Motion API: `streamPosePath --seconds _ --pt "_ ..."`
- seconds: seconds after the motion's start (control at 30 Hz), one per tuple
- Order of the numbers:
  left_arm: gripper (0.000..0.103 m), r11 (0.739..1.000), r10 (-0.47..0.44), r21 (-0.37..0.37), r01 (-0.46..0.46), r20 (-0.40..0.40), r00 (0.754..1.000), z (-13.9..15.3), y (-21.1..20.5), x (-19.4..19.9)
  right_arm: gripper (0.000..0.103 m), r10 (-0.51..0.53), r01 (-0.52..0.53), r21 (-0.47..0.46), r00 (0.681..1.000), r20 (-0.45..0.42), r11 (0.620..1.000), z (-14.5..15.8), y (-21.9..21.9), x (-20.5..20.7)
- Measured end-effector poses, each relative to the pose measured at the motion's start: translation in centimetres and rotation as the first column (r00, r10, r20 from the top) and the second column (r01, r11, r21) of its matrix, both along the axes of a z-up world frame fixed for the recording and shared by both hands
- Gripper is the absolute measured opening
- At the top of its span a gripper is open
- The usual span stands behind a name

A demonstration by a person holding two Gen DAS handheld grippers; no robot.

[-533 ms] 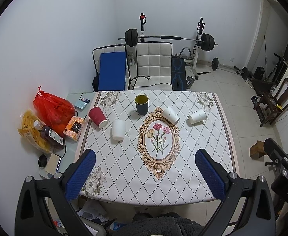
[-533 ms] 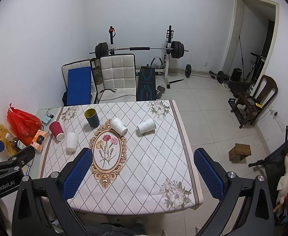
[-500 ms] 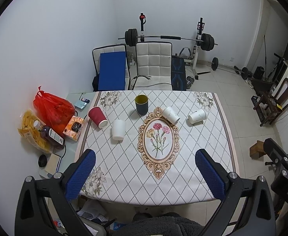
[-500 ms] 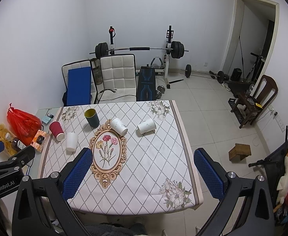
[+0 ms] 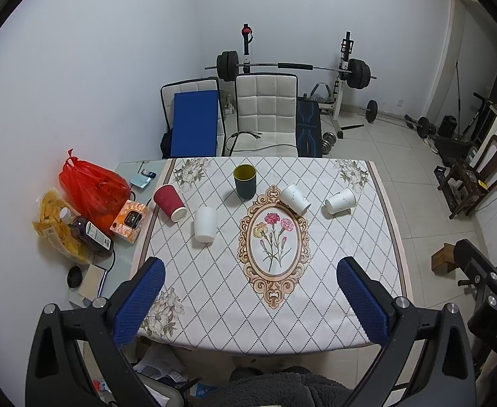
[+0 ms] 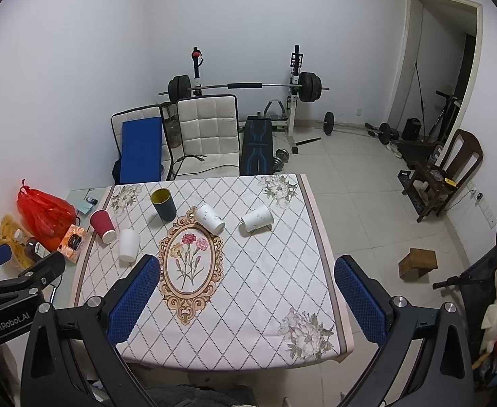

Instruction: Flip cup upside down

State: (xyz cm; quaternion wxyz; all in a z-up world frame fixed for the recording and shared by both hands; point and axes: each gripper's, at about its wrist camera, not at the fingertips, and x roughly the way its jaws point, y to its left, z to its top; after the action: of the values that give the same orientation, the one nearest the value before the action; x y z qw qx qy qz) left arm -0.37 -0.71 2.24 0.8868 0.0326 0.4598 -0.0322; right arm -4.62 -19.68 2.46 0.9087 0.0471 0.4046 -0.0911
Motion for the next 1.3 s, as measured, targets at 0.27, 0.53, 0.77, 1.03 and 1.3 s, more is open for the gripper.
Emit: streamPosePath --seconds 0.27,0.53,0.77,1.03,1.3 --pt "0.103 0.998 0.045 0.043 -0.046 0.018 0.999 -1.1 -1.2 1.5 0.103 -0.001 0.002 0.035 1.0 -0.025 0.999 -2.1 -1.6 0.3" --pt "0.103 0.992 0.069 0.111 -0.062 -0.057 0.996 -8.1 -3.4 5.3 0.103 -0.008 0.012 0.035 0.994 -0.106 0.999 -9.0 -4.3 4.7" --pt "0.103 0.989 0.081 0.136 -0.054 -0.204 0.976 -15.4 -4.8 11.5 0.103 -0.035 0.04 0.017 0.972 -0.233 0.999 -17.5 -5.8 10.8" --pt "0.103 0.994 0.055 0.108 -0.018 -0.35 0.935 -22.6 -6.2 20.6 0.103 -0.104 0.12 0.017 0.916 -0.389 0.993 -27.8 -6.8 18.9" --pt "0.103 0.995 0.036 0.095 0.01 -0.473 0.88 -29.3 -8.8 28.8 0.103 -0.147 0.178 0.005 0.831 -0.537 0.984 -37.0 -7.3 25.2"
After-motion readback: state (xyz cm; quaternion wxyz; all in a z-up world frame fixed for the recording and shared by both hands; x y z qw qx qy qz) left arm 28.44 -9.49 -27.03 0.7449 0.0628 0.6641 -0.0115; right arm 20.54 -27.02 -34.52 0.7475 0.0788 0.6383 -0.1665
